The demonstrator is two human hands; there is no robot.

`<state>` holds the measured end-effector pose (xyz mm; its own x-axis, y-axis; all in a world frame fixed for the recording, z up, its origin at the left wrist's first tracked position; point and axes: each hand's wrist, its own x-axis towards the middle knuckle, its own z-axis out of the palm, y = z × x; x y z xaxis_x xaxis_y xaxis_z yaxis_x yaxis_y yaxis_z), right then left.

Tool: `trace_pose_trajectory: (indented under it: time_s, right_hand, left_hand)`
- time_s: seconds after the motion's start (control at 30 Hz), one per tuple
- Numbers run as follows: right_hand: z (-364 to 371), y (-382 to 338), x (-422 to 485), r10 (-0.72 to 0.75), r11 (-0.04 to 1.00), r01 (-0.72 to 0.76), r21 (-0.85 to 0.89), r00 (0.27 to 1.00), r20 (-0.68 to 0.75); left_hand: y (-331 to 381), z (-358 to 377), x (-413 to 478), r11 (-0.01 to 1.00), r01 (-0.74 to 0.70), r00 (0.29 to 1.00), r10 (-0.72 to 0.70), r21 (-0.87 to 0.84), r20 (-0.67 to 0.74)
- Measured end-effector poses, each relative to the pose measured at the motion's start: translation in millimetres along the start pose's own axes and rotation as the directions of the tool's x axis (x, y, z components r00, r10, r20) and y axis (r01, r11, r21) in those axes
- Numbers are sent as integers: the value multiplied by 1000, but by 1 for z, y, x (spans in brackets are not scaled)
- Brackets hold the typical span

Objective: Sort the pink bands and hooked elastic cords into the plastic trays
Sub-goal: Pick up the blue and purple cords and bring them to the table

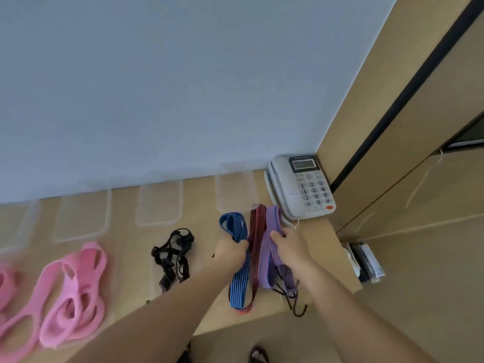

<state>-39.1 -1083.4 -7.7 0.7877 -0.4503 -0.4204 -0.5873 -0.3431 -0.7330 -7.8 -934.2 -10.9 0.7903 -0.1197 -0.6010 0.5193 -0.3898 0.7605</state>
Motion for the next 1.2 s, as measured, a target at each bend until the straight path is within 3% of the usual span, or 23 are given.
trace_pose_trajectory:
  time_s: [0.1, 0.2, 0.3, 0.4, 0.5, 0.6, 0.7, 0.87, 1.03, 1.2]
  right_hand:
    - [-2, 1, 15, -28, 1000, 28, -10, 1000, 2]
    - [-5, -2, 26, -85, 996, 84, -4, 996, -19]
    - [-8, 3, 29, -62, 992, 69, -109, 996, 64]
    - [-11, 10, 26, -30, 975, 52, -217, 994, 106]
    - [-16, 3, 16, -100, 949, 125, -290, 990, 99]
    - [-18, -12, 2, -231, 856, 237, -460, 970, 71]
    - [-17, -31, -11, -392, 746, 387, -543, 913, 113]
    - [4, -61, -30, -449, 674, 553, -490, 833, 324]
    - [64, -101, -81, -500, 578, 698, -421, 712, 493]
    - [153, -133, -179, -535, 442, 829, -344, 551, 641]
  left_hand:
    - [-1, 9, 2, 997, 29, 998, -25, 68, -61]
    - [5, 17, 4, 997, 76, 992, -78, -28, -101]
    - [7, 24, 2, 990, 112, 978, -125, -84, -165]
    - [9, 30, -5, 990, 134, 974, -122, 47, -192]
    - [15, 26, -13, 912, 214, 942, -97, 351, -322]
    - [17, 13, -21, 928, 119, 962, -19, 352, -273]
    - [13, -2, -28, 908, 13, 987, 55, 419, -149]
    - [11, -51, -50, 814, -79, 956, 225, 576, -186]
    - [-23, -135, -102, 795, -21, 924, 246, 606, -291]
    - [-109, -233, -189, 879, 86, 883, 151, 470, -444]
